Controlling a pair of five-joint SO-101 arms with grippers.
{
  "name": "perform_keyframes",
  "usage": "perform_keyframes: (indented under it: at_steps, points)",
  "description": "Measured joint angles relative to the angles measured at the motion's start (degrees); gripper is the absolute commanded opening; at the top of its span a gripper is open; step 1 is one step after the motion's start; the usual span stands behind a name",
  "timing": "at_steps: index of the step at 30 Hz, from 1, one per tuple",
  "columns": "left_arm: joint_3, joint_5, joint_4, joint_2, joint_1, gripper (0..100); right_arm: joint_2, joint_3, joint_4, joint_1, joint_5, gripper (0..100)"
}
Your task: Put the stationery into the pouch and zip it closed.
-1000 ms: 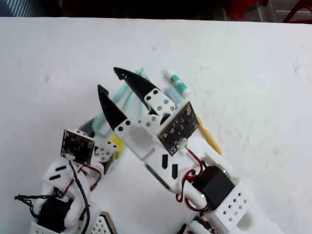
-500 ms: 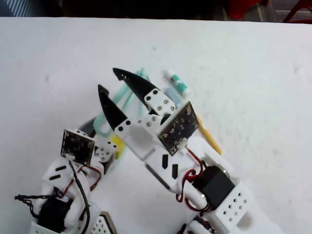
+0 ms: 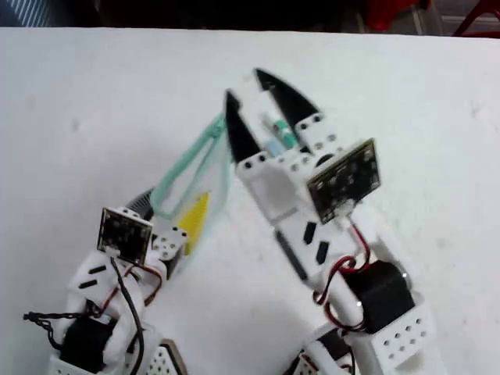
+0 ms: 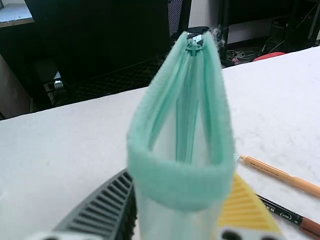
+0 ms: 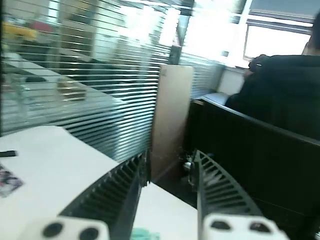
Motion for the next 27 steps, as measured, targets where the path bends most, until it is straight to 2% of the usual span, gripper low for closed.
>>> perform_keyframes:
  at_steps: [6,12,18,21,27]
  points:
    - [0.44,0.0,0.0,0.09,0.0,22,2.99,0.0,3.96,11.34,0.0,11.9]
    - [0.44,0.0,0.0,0.0,0.0,22,16.7,0.0,9.23,21.45,0.0,11.9]
    - [0.44,0.0,0.0,0.0,0.0,22,33.58,0.0,22.33,23.74,0.0,11.9]
    - [0.44,0.0,0.0,0.0,0.0,22,40.18,0.0,23.03,24.35,0.97,11.9]
    - [0.44,0.0,0.0,0.0,0.0,22,52.22,0.0,22.86,25.32,8.09,11.9]
